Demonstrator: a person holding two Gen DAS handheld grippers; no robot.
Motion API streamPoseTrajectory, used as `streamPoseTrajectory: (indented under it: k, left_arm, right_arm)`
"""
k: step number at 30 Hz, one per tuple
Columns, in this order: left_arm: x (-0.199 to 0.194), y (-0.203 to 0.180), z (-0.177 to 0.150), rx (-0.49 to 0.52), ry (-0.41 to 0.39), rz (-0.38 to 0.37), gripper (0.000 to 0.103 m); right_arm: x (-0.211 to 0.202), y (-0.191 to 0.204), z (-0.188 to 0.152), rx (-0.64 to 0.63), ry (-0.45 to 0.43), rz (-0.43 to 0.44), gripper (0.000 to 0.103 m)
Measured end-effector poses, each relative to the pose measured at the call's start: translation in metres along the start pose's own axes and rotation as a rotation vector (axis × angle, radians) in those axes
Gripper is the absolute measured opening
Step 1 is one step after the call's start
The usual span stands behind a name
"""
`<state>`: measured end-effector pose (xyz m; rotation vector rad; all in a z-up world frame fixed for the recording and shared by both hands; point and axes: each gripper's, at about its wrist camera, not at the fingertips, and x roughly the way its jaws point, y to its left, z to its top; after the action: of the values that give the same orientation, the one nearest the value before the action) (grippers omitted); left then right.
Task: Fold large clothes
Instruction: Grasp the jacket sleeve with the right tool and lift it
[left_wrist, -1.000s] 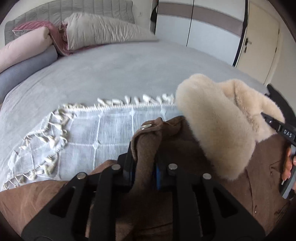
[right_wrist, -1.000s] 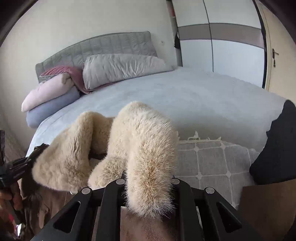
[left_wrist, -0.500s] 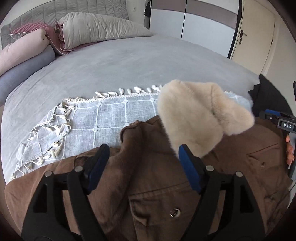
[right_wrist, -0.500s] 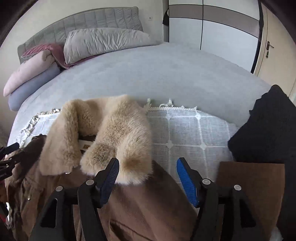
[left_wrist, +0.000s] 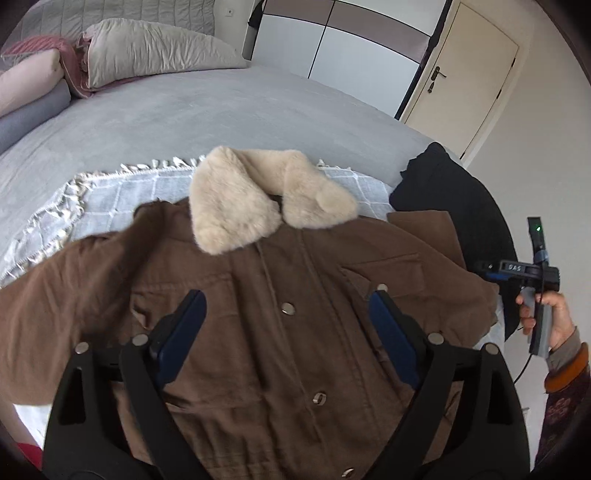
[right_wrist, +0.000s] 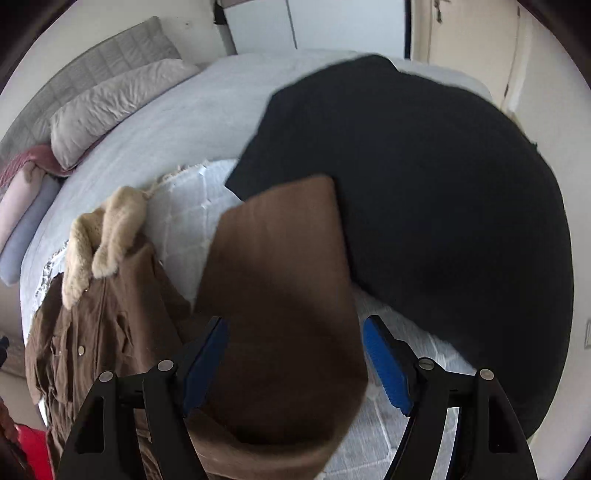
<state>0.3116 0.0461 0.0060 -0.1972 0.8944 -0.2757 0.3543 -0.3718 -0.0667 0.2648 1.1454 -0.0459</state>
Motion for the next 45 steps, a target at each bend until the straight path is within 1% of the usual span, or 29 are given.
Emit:
streamPoseTrajectory:
  k: [2, 4, 5, 6, 7, 8, 9, 10, 12, 13, 15, 18, 21, 23, 25, 27, 28, 29, 31, 32, 33, 34, 35, 36, 37, 38, 39, 42, 45]
  left_arm:
    - [0.013, -0.008, -0.019, -0.029, -0.004, -0.020, 0.090]
    - [0.030, -0.013, -0.038, -0.033, 0.003, -0.023, 0.090]
    - [0.039, -0.014, -0.047, -0.034, 0.009, -0.024, 0.090]
    - [0.049, -0.014, -0.055, -0.032, 0.020, -0.021, 0.090]
    - [0.058, -0.013, -0.061, -0.028, 0.036, -0.009, 0.090]
    - [0.066, -0.010, -0.066, -0.030, 0.046, 0.006, 0.090]
    - [0.072, -0.006, -0.070, -0.041, 0.050, 0.014, 0.090]
    - [0.077, -0.001, -0.073, -0.051, 0.061, 0.010, 0.090]
    - [0.080, 0.007, -0.076, -0.087, 0.063, -0.015, 0.090]
    - [0.080, 0.009, -0.077, -0.106, 0.058, -0.024, 0.090]
    - [0.078, 0.009, -0.076, -0.108, 0.056, -0.026, 0.090]
    - [0.075, 0.006, -0.074, -0.098, 0.052, -0.021, 0.090]
    - [0.073, 0.011, -0.074, -0.124, 0.059, -0.023, 0.090]
    - [0.074, 0.017, -0.074, -0.147, 0.070, -0.007, 0.090]
    - [0.074, 0.020, -0.073, -0.159, 0.073, -0.001, 0.090]
    - [0.073, 0.025, -0.072, -0.175, 0.078, -0.008, 0.090]
    - [0.072, 0.027, -0.072, -0.185, 0.079, -0.012, 0.090]
    - [0.071, 0.029, -0.071, -0.193, 0.080, -0.018, 0.090]
    - [0.069, 0.032, -0.070, -0.204, 0.081, -0.028, 0.090]
    - [0.068, 0.033, -0.070, -0.212, 0.079, -0.032, 0.090]
    - [0.067, 0.035, -0.069, -0.223, 0.076, -0.040, 0.090]
    - [0.066, 0.037, -0.069, -0.237, 0.072, -0.052, 0.090]
    - [0.065, 0.039, -0.068, -0.253, 0.065, -0.070, 0.090]
    - [0.064, 0.040, -0.068, -0.267, 0.059, -0.090, 0.090]
    - [0.062, 0.042, -0.068, -0.283, 0.051, -0.100, 0.090]
    - [0.059, 0.045, -0.067, -0.299, 0.038, -0.091, 0.090]
    - [0.056, 0.047, -0.066, -0.313, 0.024, -0.074, 0.090]
    - [0.043, 0.060, -0.058, -0.367, -0.005, 0.000, 0.090]
    - [0.032, 0.079, -0.053, -0.428, -0.007, 0.062, 0.090]
  right_arm:
    - [0.014, -0.020, -0.012, 0.081, 0.050, 0.049, 0.077]
    - [0.028, -0.033, -0.020, 0.156, 0.076, 0.126, 0.073]
    - [0.033, -0.037, -0.024, 0.190, 0.070, 0.172, 0.058]
    - [0.034, -0.040, -0.026, 0.210, 0.065, 0.205, 0.025]
    - [0.035, -0.041, -0.027, 0.231, 0.063, 0.237, 0.009]
    - [0.029, -0.041, -0.027, 0.241, 0.040, 0.239, 0.006]
    - [0.019, -0.037, -0.027, 0.222, 0.003, 0.227, 0.006]
    - [0.002, -0.024, -0.026, 0.163, -0.051, 0.227, 0.006]
    - [-0.027, -0.003, -0.028, 0.091, -0.117, 0.255, 0.006]
    - [-0.043, 0.008, -0.032, 0.056, -0.142, 0.285, 0.006]
    - [-0.067, 0.036, -0.045, -0.018, -0.166, 0.338, 0.006]
    - [-0.078, 0.084, -0.065, -0.149, -0.162, 0.351, 0.006]
    - [-0.064, 0.127, -0.095, -0.276, -0.090, 0.359, 0.006]
    - [-0.039, 0.153, -0.120, -0.365, 0.009, 0.333, 0.006]
    - [-0.011, 0.163, -0.144, -0.413, 0.119, 0.307, 0.007]
    - [0.010, 0.169, -0.161, -0.448, 0.206, 0.279, 0.008]
    - [0.016, 0.171, -0.169, -0.471, 0.230, 0.255, 0.008]
    - [0.015, 0.172, -0.173, -0.493, 0.220, 0.240, 0.008]
    - [0.002, 0.171, -0.172, -0.507, 0.194, 0.250, 0.014]
    - [-0.010, 0.169, -0.169, -0.503, 0.178, 0.273, 0.024]
    - [-0.023, 0.167, -0.165, -0.497, 0.154, 0.295, 0.037]
    - [-0.031, 0.166, -0.161, -0.494, 0.139, 0.306, 0.044]
    - [-0.042, 0.166, -0.154, -0.491, 0.117, 0.318, 0.054]
    - [-0.049, 0.167, -0.149, -0.491, 0.101, 0.317, 0.058]
    - [-0.052, 0.167, -0.143, -0.491, 0.077, 0.301, 0.058]
    - [-0.053, 0.175, -0.136, -0.498, 0.045, 0.270, 0.060]
    - [-0.056, 0.181, -0.131, -0.516, 0.015, 0.229, 0.061]
    - [-0.043, 0.223, -0.129, -0.604, -0.024, 0.111, 0.061]
    - [-0.024, 0.262, -0.137, -0.710, -0.067, 0.041, 0.061]
